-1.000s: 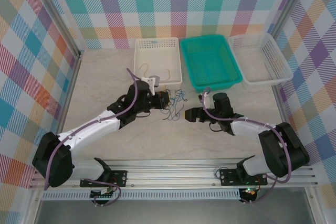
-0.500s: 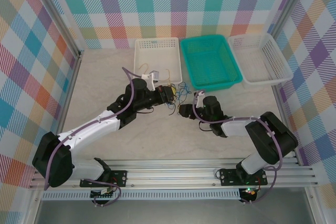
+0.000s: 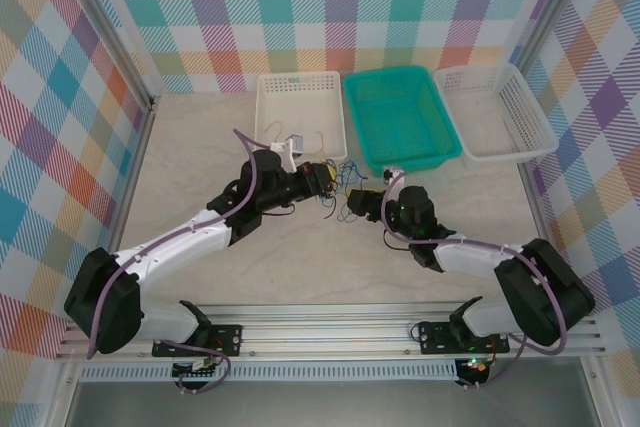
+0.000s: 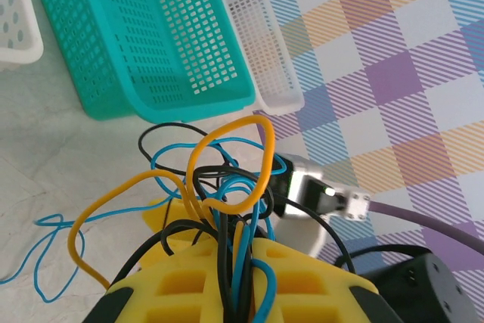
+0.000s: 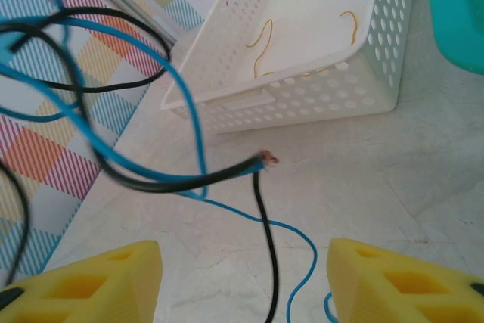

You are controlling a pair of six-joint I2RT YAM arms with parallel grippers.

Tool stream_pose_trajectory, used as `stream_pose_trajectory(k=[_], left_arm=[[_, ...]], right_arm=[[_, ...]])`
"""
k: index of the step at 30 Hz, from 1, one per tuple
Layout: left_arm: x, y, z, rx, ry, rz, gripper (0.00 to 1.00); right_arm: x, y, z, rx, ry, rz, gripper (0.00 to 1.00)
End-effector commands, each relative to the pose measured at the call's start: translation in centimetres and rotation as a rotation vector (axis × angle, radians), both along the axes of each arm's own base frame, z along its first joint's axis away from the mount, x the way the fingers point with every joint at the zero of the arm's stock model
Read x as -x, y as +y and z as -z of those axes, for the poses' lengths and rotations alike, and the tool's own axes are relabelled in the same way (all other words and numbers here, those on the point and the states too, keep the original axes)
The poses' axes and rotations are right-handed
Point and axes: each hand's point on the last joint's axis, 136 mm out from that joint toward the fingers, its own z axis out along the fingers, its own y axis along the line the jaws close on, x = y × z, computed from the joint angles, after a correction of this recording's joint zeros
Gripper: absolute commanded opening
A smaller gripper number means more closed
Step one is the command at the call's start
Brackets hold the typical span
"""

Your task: Untangle the cables

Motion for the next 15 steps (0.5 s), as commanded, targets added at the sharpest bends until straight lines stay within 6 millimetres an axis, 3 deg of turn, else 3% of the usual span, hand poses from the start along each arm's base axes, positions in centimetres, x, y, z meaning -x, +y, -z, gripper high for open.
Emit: stream_pose_trajectory(k=[1,9,15], left_arm=[[-0.6,-0.4,-0.9,0.040,-0.005,0.006,0.00],[-0.5,-1.5,-2.0,0.129,0.001,0.043,0.00],[-0.4,-1.5,-2.2,0.144,-0.009,0.049,0.00]], right_arm=[[0.8,0.1,0.0,-0.012,0.032,-0.020,0.60],[-1.3,0.9,0.7,-0.038,0.058,0.026,0.53],[-3.5,0.3,3.1,-0.009,0.098,0.147,0.52]])
